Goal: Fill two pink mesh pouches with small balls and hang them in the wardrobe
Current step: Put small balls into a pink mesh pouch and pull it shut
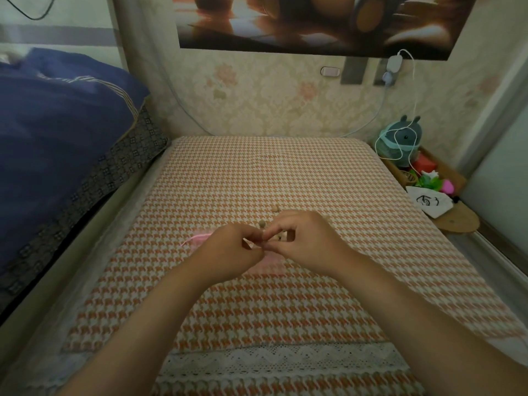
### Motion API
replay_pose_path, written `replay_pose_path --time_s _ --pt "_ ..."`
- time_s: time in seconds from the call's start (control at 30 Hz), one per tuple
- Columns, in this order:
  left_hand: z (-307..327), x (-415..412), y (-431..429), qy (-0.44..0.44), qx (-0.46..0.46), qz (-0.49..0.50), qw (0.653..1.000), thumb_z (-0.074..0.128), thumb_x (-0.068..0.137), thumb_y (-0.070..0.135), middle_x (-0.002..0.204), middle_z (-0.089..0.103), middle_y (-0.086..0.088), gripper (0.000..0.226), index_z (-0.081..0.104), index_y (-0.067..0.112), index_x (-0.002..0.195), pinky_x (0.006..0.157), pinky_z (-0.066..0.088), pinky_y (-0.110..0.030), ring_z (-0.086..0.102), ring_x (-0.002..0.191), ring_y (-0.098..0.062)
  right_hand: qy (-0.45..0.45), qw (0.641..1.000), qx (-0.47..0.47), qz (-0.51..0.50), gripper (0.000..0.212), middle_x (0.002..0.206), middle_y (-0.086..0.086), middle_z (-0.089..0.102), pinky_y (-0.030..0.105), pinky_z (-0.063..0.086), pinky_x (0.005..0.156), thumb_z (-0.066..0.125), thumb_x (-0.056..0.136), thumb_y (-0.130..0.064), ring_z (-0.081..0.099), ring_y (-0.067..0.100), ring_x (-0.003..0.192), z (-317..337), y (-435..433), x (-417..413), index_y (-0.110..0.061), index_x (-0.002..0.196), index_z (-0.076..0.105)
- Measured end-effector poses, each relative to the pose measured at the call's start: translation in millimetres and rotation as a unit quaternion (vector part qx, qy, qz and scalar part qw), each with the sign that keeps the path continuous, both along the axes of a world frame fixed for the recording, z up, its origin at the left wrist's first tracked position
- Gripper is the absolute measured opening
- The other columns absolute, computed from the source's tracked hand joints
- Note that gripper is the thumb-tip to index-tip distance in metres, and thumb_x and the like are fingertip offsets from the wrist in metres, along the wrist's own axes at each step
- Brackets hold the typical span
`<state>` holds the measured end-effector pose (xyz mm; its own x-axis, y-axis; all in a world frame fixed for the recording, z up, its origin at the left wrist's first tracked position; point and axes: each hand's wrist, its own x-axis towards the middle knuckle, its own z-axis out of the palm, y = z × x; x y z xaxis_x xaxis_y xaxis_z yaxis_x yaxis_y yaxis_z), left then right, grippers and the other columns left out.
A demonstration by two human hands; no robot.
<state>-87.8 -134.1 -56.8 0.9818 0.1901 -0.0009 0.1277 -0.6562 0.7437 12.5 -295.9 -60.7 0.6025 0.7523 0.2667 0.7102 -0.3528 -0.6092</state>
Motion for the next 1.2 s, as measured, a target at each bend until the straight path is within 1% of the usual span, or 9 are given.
replay_pose_path --time_s 0.17,0.27,0.37,0.53,0.63,0.77,0.87,1.07,1.2 --pt "0 0 4 0.001 0.023 0.031 0.999 0.061 0.094 0.02 0.091 0.072 0.012 0.02 0.075 0.025 0.108 0.054 0.051 -0.014 0.067 0.069 -0.005 0.002 0.998 -0.025 -0.06 0.015 0.099 -0.02 0.068 0.02 0.046 0.074 0.073 0.09 -0.045 0.057 -0.013 0.081 3 5 0 -0.034 0.1 0.078" --pt "1 1 7 0.006 0.037 0.046 0.998 0.061 0.093 0.022 0.082 0.074 0.009 0.019 0.077 0.031 0.098 0.066 0.059 -0.038 0.071 0.073 -0.022 0.022 0.992 -0.081 -0.089 0.024 0.09 -0.021 0.072 0.026 0.056 0.077 0.07 0.087 -0.055 0.061 -0.01 0.088 4 10 -3 -0.035 0.097 0.078" --pt "2 0 10 -0.003 0.055 0.065 0.996 0.061 0.092 0.017 0.089 0.07 0.014 0.019 0.078 0.027 0.097 0.07 0.059 -0.029 0.068 0.076 -0.011 0.008 0.987 -0.126 -0.102 0.015 0.078 -0.019 0.073 0.032 0.059 0.071 0.071 0.086 -0.046 0.065 -0.004 0.078 7 17 -3 -0.034 0.086 0.081" --pt "4 -3 18 -0.023 0.042 0.107 0.993 0.068 0.085 0.011 0.08 0.069 0.007 0.018 0.065 0.028 0.088 0.058 0.054 -0.025 0.067 0.07 -0.012 0.014 0.991 -0.112 -0.073 0.011 0.077 -0.015 0.073 0.039 0.061 0.073 0.069 0.086 -0.037 0.068 0.003 0.075 11 32 -5 -0.032 0.082 0.078" --pt "6 -3 25 -0.006 0.038 0.12 0.992 0.07 0.087 0.016 0.074 0.069 0.006 0.012 0.068 0.028 0.084 0.052 0.049 -0.022 0.065 0.061 -0.009 0.032 0.994 -0.092 -0.047 0.01 0.081 -0.017 0.074 0.04 0.061 0.076 0.07 0.088 -0.037 0.07 0.004 0.075 11 38 -3 -0.033 0.085 0.078" --pt "7 -3 34 -0.003 0.059 0.133 0.989 0.069 0.088 0.022 0.074 0.07 0.009 0.012 0.074 0.027 0.078 0.059 0.053 -0.022 0.065 0.066 -0.007 0.055 0.995 -0.037 -0.068 0.011 0.09 -0.019 0.072 0.036 0.059 0.085 0.067 0.095 -0.034 0.068 0.001 0.085 9 44 10 -0.033 0.098 0.077" --pt "7 -3 39 0.008 0.059 0.121 0.991 0.07 0.089 0.021 0.075 0.071 0.006 0.014 0.073 0.027 0.076 0.059 0.056 -0.025 0.066 0.063 -0.009 0.02 0.991 -0.094 -0.089 0.014 0.104 -0.015 0.074 0.035 0.056 0.092 0.068 0.095 -0.028 0.067 0.006 0.099 -2 46 23 -0.031 0.105 0.078" --pt "3 -6 46 0.048 -0.01 0.092 0.995 0.068 0.092 0.016 0.078 0.073 -0.001 0.011 0.076 0.02 0.085 0.056 0.062 -0.033 0.071 0.06 -0.011 -0.057 0.96 -0.274 0.004 0.028 0.119 -0.011 0.073 0.038 0.056 0.093 0.066 0.09 -0.018 0.062 0.012 0.123 -29 52 26 -0.035 0.11 0.077" --pt "3 -6 51 0.037 -0.012 0.088 0.995 0.069 0.09 0.012 0.079 0.074 -0.005 0.012 0.076 0.02 0.086 0.059 0.063 -0.038 0.073 0.065 -0.024 -0.088 0.958 -0.273 0.007 0.026 0.115 -0.008 0.072 0.035 0.056 0.089 0.066 0.093 -0.017 0.066 0.014 0.11 -32 53 26 -0.031 0.113 0.076"
